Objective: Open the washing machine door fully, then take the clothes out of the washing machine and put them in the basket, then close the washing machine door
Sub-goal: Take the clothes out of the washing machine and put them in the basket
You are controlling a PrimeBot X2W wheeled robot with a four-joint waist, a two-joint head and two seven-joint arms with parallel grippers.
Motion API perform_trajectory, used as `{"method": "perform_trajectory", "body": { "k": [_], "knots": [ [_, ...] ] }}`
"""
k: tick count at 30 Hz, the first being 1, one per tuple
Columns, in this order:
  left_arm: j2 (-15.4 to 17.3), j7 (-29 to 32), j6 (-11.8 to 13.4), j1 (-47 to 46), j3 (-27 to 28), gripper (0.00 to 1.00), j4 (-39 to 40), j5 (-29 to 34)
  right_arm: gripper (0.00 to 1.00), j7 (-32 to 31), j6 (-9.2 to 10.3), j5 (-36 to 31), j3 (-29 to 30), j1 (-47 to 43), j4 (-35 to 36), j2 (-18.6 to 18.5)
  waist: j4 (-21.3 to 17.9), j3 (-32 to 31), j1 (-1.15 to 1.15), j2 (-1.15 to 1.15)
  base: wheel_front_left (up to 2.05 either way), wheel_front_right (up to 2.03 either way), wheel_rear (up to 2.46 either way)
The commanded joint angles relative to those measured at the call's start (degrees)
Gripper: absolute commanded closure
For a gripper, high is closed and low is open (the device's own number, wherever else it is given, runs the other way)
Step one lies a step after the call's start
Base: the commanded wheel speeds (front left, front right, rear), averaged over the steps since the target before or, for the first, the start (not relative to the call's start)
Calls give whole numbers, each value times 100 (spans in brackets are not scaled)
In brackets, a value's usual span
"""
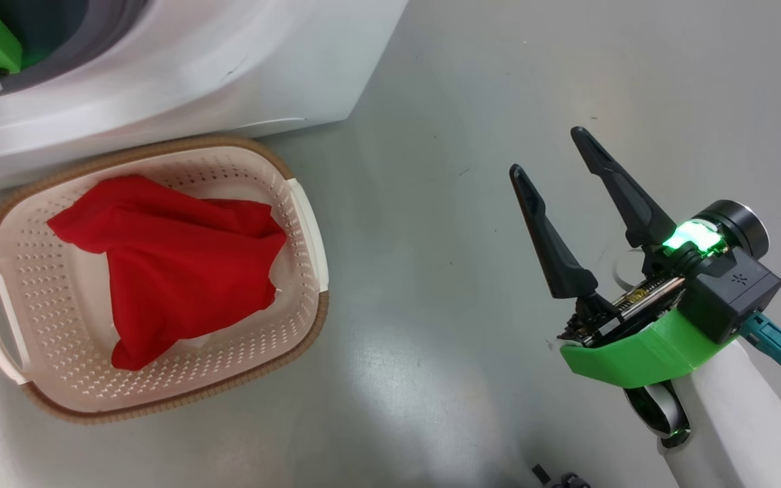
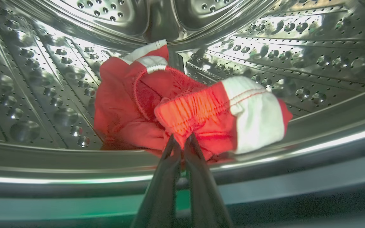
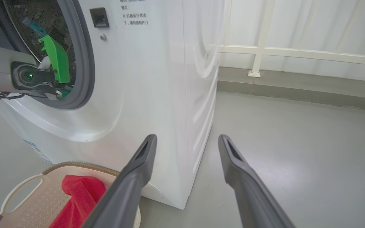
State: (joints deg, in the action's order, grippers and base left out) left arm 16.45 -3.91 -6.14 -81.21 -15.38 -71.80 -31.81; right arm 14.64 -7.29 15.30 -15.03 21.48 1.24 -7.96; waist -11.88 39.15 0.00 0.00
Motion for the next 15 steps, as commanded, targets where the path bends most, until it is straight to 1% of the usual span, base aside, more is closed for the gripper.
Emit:
{"method": "perform_trajectory", "body": {
  "k": [1, 10, 15],
  "knots": [
    [234, -161, -15, -68, 0, 100, 91, 62, 0, 36, -20, 81, -71, -64, 112, -46, 46, -15, 0, 0, 0, 0, 0],
    [167, -899, -42, 95, -92, 100, 220, 114, 0, 36, -20, 61, -40, -42, 73, -129, 354, -76, 0, 0, 0, 0, 0],
    [152, -1084, -54, 367, -55, 100, 498, 121, 0, 36, -20, 53, -45, -29, 38, -169, 562, -199, 0, 0, 0, 0, 0]
  ]
}}
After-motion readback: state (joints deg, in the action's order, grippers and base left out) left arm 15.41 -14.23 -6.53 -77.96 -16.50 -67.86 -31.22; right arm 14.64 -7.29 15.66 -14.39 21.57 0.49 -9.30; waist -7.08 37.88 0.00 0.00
